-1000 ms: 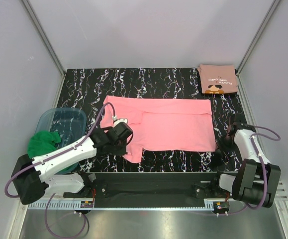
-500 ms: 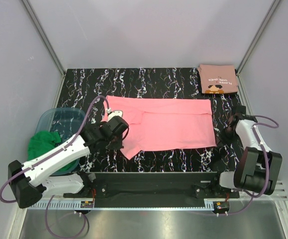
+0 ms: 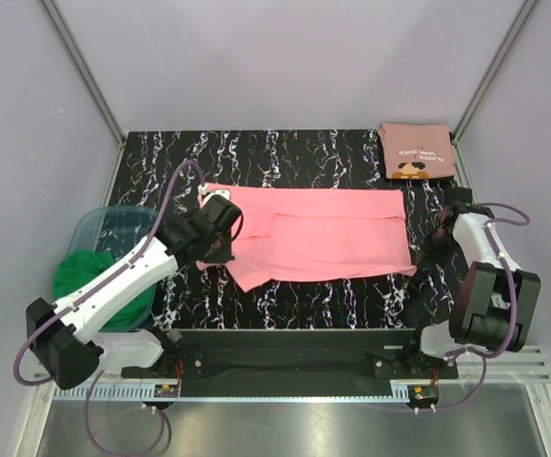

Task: Fold and stack the t-shirts
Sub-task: Fold the tshirt

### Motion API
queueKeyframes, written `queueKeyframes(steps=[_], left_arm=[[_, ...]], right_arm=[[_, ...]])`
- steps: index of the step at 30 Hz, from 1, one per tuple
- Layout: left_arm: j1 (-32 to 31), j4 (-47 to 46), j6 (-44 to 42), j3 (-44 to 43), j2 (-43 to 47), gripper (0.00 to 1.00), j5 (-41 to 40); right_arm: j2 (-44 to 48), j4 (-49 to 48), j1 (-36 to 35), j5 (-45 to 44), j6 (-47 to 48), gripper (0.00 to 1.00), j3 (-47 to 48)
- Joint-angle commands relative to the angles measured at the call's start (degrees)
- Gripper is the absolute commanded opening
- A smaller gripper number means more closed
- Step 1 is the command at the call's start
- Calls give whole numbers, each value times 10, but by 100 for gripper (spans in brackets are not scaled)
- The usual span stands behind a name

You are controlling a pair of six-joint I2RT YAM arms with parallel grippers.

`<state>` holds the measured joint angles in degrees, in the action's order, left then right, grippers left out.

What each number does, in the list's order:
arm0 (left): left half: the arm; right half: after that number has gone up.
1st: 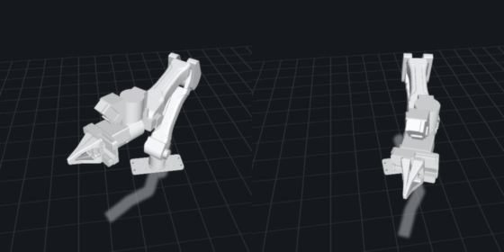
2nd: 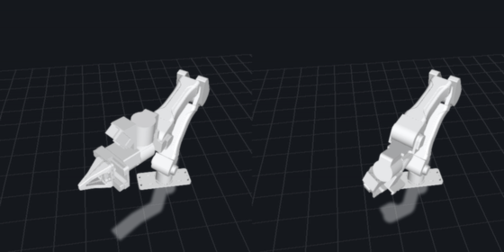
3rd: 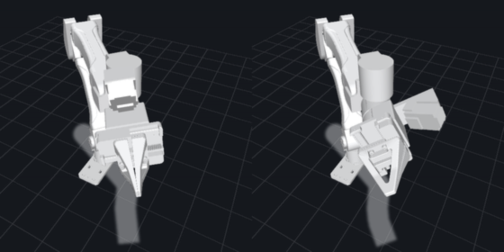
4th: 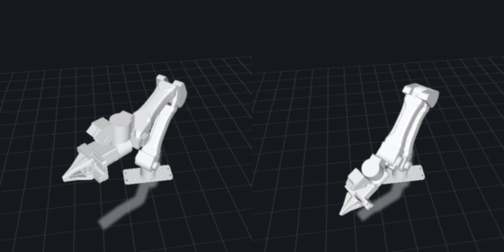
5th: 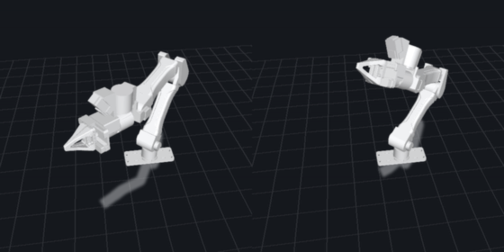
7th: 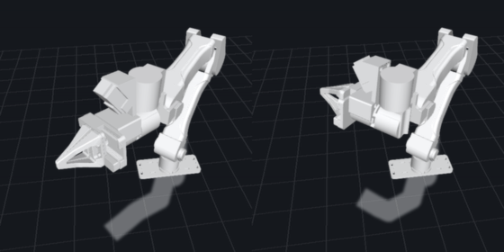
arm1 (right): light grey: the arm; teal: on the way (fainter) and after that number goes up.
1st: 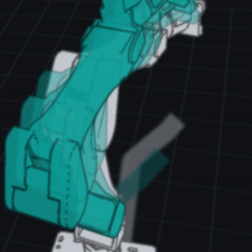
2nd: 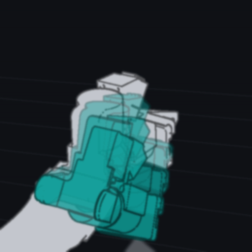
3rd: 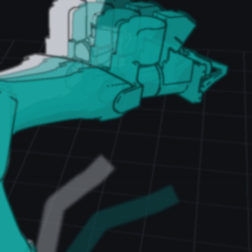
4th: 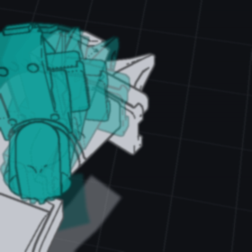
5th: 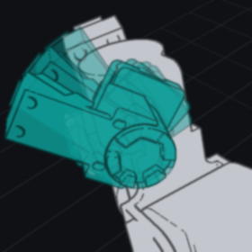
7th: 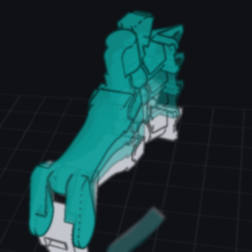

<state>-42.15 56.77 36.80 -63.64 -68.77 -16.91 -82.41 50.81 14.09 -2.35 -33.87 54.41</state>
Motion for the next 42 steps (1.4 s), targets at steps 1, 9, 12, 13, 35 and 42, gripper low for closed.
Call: queueKeyframes(steps=[1, 9, 12, 13, 35, 42], left_arm=[[20, -23, -36, -38, -16, 0, 11], [71, -38, -80, -83, -66, 0, 44], [83, -36, -95, -111, -94, 0, 53], [89, -37, -102, -117, -101, 0, 57], [166, -48, -154, -236, -243, 0, 79], [173, -54, -154, -253, -262, 0, 86]], right_arm=[[-19, -6, -8, 16, 29, 0, 41], [-71, -4, -30, 22, 48, 0, 101], [-89, -4, -33, 22, 55, 0, 125], [-99, 0, -33, 22, 57, 0, 132], [-237, 5, -45, 52, 108, 0, 270], [-252, 10, -47, 52, 113, 0, 295]])
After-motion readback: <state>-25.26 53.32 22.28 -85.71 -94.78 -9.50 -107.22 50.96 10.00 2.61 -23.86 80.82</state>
